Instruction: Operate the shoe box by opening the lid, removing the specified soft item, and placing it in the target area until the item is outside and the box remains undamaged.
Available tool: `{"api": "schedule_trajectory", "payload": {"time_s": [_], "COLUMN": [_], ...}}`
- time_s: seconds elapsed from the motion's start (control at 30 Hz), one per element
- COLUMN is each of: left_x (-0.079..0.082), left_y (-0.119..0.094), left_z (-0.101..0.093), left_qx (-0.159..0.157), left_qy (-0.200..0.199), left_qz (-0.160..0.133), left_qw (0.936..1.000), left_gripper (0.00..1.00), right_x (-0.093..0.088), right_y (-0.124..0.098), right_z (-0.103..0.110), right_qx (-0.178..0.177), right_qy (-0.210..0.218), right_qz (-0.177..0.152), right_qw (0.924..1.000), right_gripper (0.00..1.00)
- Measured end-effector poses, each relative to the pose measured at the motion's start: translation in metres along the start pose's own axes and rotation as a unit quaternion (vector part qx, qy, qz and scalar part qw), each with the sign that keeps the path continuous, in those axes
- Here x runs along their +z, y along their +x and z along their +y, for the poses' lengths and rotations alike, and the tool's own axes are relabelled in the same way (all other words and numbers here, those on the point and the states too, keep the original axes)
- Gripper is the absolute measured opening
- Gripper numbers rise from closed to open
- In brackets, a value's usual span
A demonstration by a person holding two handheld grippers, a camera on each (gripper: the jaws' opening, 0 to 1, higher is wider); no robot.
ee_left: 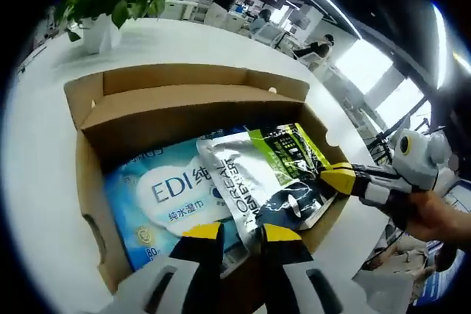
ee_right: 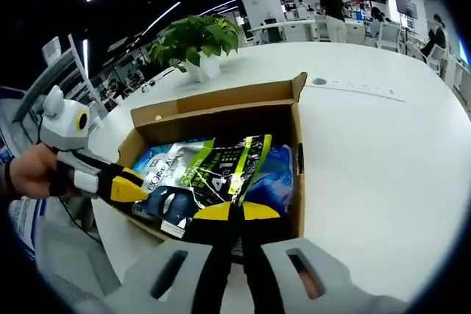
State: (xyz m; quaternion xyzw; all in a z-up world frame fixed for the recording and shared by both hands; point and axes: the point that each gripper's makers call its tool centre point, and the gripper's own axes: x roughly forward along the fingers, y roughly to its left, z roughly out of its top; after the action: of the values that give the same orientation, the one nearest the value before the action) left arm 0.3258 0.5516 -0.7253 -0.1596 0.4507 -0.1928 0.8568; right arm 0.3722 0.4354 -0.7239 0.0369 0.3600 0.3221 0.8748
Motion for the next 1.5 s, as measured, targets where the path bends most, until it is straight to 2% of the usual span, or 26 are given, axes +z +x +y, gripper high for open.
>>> {"api": "schedule_trajectory", "payload": {"time_s": [0.13,0.2,0.5,0.6,0.8,0.93,1.23,1.33,1.5], "left_x": [0.01,0.011,0.024,0.029,0.038,0.047,0.059,0.059,0.054], "left_y": [0.001,-0.001,-0.016,-0.02,-0.024,-0.027,-0.018,-0.011,0.007], "left_z": [-0.004,-0.005,-0.023,-0.029,-0.039,-0.05,-0.08,-0.094,-0.129], "left_qx": [-0.003,0.005,-0.015,-0.017,-0.024,-0.032,-0.053,-0.062,-0.089], "left_qy": [-0.02,-0.012,-0.006,0.006,0.016,0.024,0.051,0.064,0.105], "left_qz": [-0.02,-0.024,-0.059,-0.064,-0.072,-0.08,-0.08,-0.072,-0.054], "left_qw": [0.9996,0.9996,0.9981,0.9978,0.997,0.996,0.9941,0.9934,0.989], "left_gripper": [0.01,0.0,0.0,0.0,0.0,0.0,0.0,0.0,0.0], "right_x": [-0.001,-0.002,0.001,0.006,0.011,0.019,0.024,0.019,0.005], "right_y": [-0.004,-0.008,-0.023,-0.029,-0.039,-0.05,-0.075,-0.085,-0.111], "right_z": [0.003,0.004,0.001,0.001,0.0,-0.003,-0.024,-0.034,-0.061], "right_qx": [0.008,0.008,0.001,0.005,0.004,0.001,-0.012,-0.021,-0.04], "right_qy": [0.034,0.028,0.039,0.056,0.057,0.075,0.09,0.1,0.111], "right_qz": [0.001,0.0,-0.017,-0.034,-0.048,-0.072,-0.1,-0.104,-0.103], "right_qw": [0.9994,0.9996,0.9991,0.9978,0.9972,0.9946,0.9908,0.9894,0.9877], "right_gripper": [0.0,0.0,0.0,0.0,0.0,0.0,0.0,0.0,0.0]}}
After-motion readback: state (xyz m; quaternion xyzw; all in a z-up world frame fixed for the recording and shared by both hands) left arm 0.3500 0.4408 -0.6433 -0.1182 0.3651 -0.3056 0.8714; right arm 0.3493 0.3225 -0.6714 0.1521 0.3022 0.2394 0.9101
